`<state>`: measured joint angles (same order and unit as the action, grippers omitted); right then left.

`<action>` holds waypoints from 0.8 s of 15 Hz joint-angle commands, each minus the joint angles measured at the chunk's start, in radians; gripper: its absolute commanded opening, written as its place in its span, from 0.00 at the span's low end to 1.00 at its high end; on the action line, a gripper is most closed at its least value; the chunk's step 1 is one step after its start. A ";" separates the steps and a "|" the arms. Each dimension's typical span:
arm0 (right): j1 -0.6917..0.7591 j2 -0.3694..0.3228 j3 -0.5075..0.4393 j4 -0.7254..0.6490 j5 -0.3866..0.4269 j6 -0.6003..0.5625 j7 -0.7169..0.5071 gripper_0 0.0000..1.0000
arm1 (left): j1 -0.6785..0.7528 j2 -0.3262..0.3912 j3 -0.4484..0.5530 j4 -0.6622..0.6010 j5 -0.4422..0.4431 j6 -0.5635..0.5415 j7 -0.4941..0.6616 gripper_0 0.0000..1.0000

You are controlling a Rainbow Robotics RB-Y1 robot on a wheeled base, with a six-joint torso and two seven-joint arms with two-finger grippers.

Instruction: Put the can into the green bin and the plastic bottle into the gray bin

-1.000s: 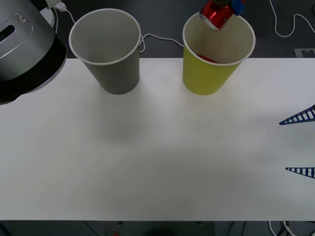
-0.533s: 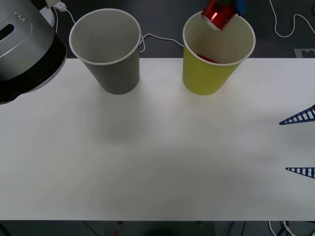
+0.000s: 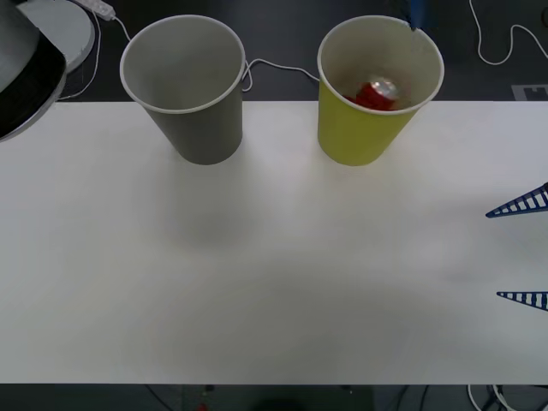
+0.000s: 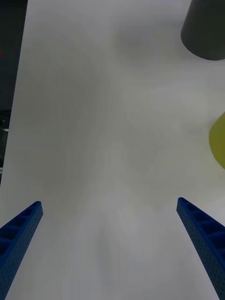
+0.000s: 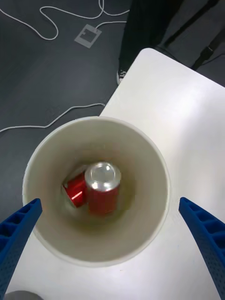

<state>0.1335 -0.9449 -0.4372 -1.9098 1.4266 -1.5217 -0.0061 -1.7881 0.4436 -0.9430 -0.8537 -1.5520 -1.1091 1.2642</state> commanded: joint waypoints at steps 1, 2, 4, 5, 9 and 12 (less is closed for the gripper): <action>0.000 0.000 0.000 0.000 0.000 0.000 0.000 1.00 | 0.062 0.112 0.003 -0.159 0.021 -0.005 -0.002 1.00; 0.000 0.000 0.000 0.000 0.000 0.000 0.000 1.00 | 0.084 0.148 0.006 -0.206 0.027 -0.005 -0.002 1.00; 0.000 0.000 0.000 0.000 0.000 0.000 0.000 1.00 | 0.138 0.239 0.023 -0.312 0.047 -0.006 -0.011 1.00; 0.000 0.000 0.000 0.000 0.000 0.000 0.000 1.00 | 0.164 0.280 0.032 -0.358 0.056 -0.006 -0.022 1.00; 0.000 0.000 0.000 0.000 0.000 0.000 0.000 1.00 | 0.355 0.437 0.210 -0.507 0.090 -0.086 -0.150 1.00; 0.000 0.000 0.000 0.000 0.000 0.000 0.000 1.00 | 0.547 0.546 0.359 -0.645 0.104 -0.112 -0.230 1.00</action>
<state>0.1335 -0.9449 -0.4372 -1.9098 1.4266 -1.5217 -0.0061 -1.2777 0.9673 -0.6106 -1.4680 -1.4499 -1.2200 1.0494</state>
